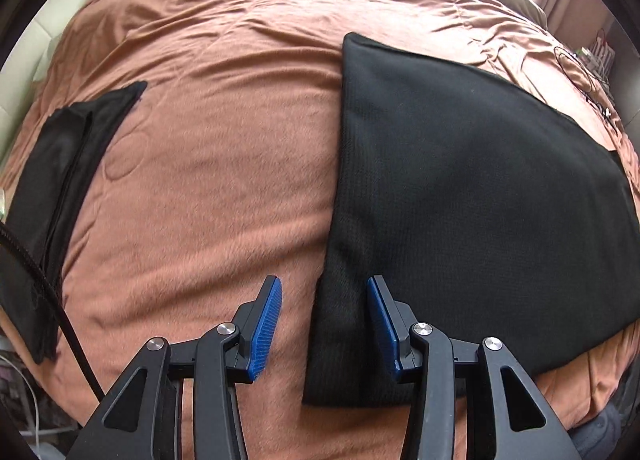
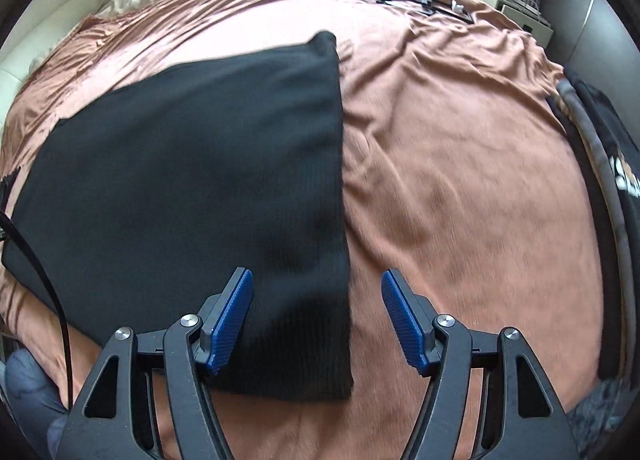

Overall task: Fold small clothes
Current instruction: 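Move both open grippers over the folded black shirt to its edge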

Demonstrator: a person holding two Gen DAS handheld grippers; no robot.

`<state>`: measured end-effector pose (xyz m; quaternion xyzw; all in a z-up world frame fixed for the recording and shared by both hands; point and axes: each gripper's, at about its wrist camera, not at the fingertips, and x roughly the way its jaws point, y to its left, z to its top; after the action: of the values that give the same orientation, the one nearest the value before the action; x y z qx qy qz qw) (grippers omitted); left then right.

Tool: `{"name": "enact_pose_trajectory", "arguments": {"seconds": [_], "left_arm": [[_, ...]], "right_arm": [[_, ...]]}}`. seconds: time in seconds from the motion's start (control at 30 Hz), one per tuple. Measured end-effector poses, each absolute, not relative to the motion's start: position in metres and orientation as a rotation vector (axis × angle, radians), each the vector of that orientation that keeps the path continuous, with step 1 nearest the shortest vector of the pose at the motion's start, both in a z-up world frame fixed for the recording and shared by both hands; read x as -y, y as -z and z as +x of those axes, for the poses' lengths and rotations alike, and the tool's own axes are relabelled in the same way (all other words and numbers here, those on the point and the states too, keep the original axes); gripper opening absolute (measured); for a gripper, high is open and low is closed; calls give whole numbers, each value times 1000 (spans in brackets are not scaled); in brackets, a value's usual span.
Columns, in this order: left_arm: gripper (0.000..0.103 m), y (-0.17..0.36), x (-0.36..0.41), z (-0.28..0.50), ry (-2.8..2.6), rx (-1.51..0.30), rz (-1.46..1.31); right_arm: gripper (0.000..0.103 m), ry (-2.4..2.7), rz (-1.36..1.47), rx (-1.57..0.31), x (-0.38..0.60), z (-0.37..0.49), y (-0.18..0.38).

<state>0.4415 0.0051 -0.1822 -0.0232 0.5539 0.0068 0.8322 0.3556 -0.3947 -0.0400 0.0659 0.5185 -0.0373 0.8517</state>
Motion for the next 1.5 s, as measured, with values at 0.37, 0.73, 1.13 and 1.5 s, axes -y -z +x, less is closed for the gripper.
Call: {"name": "enact_pose_trajectory", "arguments": {"seconds": [0.37, 0.73, 1.13, 1.5], "left_arm": [[47, 178, -26, 397, -52, -1178, -74], [47, 148, 20, 382, 60, -1086, -102], [47, 166, 85, 395, 143, -1121, -68], [47, 190, 94, 395, 130, -1160, -14]], "right_arm": [[65, 137, 164, -1133, 399, 303, 44], [65, 68, 215, -1031, 379, 278, -5], [65, -39, 235, -1040, 334, 305, 4], [65, -87, 184, -1078, 292, 347, 38]]}}
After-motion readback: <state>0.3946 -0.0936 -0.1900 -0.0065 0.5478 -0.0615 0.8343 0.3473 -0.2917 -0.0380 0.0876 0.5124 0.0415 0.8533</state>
